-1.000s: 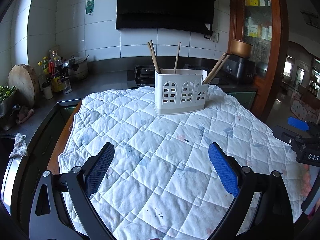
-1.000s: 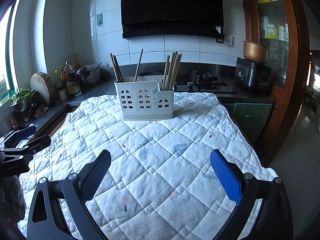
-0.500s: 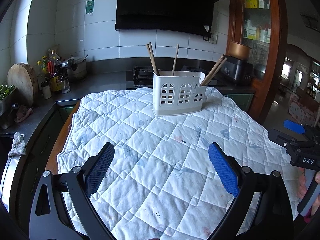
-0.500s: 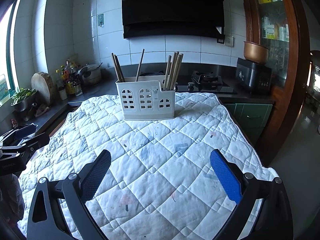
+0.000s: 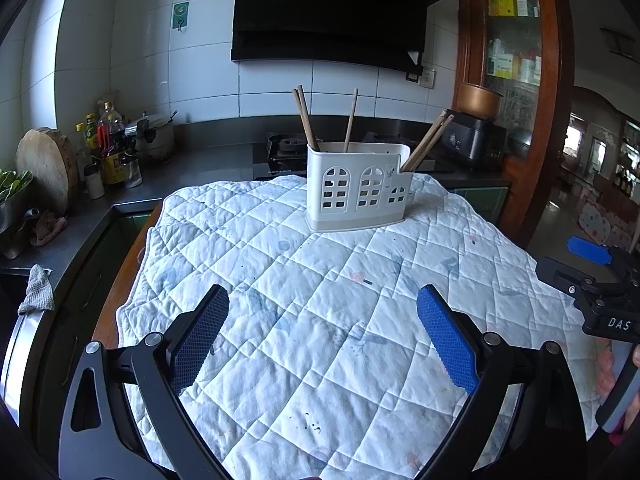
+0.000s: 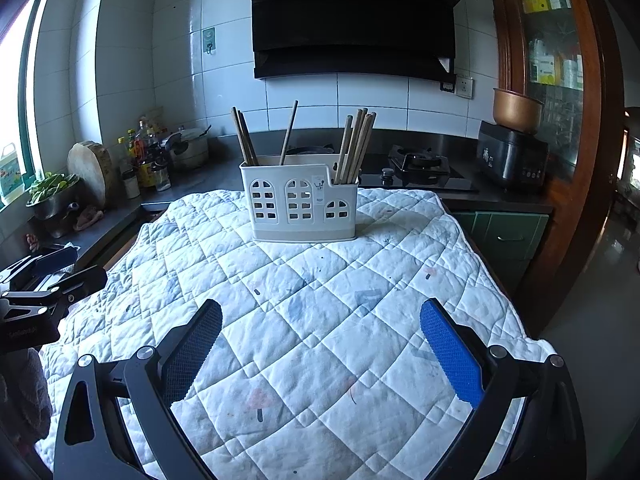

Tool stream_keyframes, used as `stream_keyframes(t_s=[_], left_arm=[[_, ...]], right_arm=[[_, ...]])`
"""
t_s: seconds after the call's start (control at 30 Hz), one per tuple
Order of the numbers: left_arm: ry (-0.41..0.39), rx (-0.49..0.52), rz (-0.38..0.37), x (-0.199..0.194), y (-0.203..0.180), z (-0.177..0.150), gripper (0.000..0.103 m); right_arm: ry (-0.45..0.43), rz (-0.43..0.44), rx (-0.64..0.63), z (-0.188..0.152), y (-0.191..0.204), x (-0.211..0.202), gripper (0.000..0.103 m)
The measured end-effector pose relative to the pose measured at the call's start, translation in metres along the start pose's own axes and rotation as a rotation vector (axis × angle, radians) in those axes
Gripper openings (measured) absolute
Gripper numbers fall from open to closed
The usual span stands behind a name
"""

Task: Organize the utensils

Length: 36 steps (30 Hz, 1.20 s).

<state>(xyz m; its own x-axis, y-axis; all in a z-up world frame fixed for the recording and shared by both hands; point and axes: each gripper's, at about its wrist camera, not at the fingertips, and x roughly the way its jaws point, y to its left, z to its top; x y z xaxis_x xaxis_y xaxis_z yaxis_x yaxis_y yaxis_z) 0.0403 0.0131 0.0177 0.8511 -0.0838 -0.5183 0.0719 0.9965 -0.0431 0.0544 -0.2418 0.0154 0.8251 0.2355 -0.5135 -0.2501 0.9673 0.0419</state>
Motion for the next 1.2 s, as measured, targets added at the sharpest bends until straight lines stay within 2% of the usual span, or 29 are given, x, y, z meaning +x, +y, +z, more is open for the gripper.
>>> stream_keyframes(t_s=[1.2], left_arm=[[0.013, -0.012, -0.013, 0.0045, 0.0021, -0.0056, 0.094]], right_arm=[[0.000, 0.011, -0.020, 0.0000, 0.0066, 0.0016, 0.096]])
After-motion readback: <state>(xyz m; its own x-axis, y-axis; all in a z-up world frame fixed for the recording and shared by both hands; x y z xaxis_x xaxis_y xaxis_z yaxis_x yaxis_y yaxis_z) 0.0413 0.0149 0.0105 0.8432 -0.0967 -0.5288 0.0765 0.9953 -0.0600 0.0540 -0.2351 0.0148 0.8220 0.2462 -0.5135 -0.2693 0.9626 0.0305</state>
